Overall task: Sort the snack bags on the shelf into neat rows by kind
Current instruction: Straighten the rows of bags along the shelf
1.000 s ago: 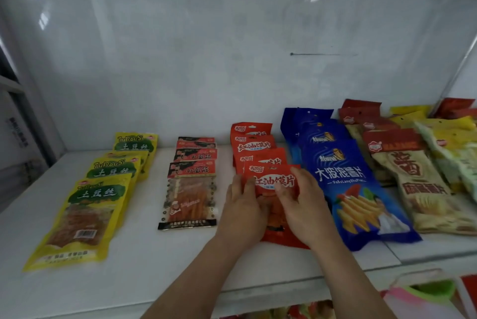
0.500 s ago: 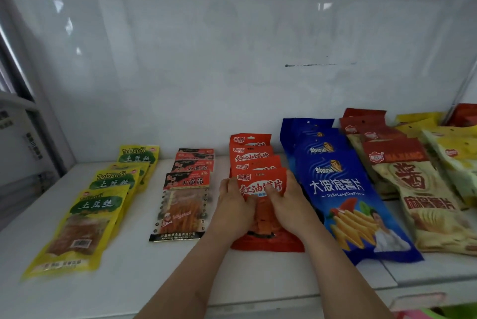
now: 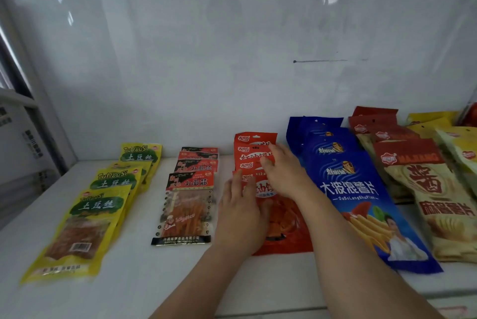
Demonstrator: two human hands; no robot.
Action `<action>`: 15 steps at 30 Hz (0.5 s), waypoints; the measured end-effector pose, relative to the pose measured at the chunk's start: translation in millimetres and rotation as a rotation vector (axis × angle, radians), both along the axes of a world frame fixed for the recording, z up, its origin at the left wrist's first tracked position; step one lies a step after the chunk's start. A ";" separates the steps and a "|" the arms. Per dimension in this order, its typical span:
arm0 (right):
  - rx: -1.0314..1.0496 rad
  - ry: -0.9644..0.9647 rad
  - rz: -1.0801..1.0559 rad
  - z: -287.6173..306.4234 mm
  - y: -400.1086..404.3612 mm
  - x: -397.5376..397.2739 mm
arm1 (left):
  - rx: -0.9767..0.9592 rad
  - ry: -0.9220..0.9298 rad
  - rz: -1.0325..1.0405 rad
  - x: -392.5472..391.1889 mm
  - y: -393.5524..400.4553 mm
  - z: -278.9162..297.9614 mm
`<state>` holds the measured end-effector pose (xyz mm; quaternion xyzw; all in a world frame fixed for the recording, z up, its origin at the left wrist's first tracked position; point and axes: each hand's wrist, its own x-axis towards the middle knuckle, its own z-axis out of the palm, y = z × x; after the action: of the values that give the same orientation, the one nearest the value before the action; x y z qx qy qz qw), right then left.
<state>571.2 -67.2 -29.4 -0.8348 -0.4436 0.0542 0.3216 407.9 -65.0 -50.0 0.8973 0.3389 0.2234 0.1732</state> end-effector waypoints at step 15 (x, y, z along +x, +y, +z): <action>-0.410 -0.223 0.144 11.7 70.3 41.5 | 0.006 0.329 -0.143 -3.7 -1.2 -19.4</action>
<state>612.7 3.1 -17.7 -0.8497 -0.5144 0.0734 0.0895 404.3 -66.2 -69.4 0.9442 0.2971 0.0619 0.1281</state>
